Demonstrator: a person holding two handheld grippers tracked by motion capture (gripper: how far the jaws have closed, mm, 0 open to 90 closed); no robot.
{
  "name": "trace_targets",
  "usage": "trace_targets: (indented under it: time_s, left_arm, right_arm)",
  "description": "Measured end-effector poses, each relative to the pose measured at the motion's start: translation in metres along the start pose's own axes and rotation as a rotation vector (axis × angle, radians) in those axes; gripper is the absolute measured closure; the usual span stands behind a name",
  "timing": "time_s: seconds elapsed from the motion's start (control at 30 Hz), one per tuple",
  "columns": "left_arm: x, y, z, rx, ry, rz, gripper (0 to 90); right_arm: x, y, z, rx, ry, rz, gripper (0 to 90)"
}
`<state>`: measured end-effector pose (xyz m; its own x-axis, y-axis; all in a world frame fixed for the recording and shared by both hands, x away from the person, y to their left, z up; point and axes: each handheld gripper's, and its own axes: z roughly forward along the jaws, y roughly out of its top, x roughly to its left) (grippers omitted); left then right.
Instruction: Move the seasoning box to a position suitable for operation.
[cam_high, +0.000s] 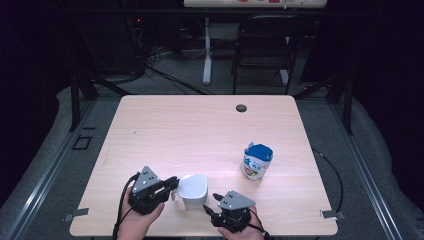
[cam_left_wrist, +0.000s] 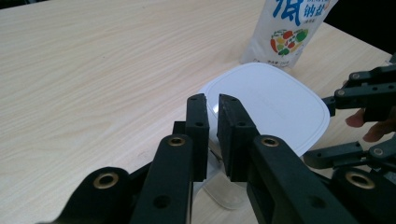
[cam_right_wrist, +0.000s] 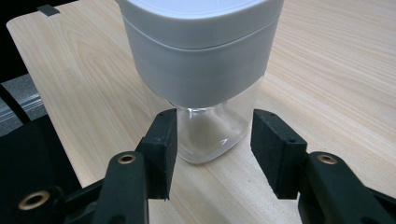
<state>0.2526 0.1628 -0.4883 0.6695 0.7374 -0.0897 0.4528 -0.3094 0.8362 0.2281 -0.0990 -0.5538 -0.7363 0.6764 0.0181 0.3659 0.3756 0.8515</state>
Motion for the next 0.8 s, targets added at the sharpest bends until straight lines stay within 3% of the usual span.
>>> trace_targets:
  time_s: [0.47,0.8]
  left_arm:
    - [-0.0046,0.0015,0.0009,0.023,-0.011,0.025,85.4]
    - [-0.0036,0.0036,0.0017,0.011,-0.015,0.018,85.8]
  right_arm:
    - [-0.0027,0.0016,-0.0037,-0.019,-0.007,0.012,51.2]
    - [-0.0061,0.0025,-0.0049,-0.025,-0.011,0.033,51.2]
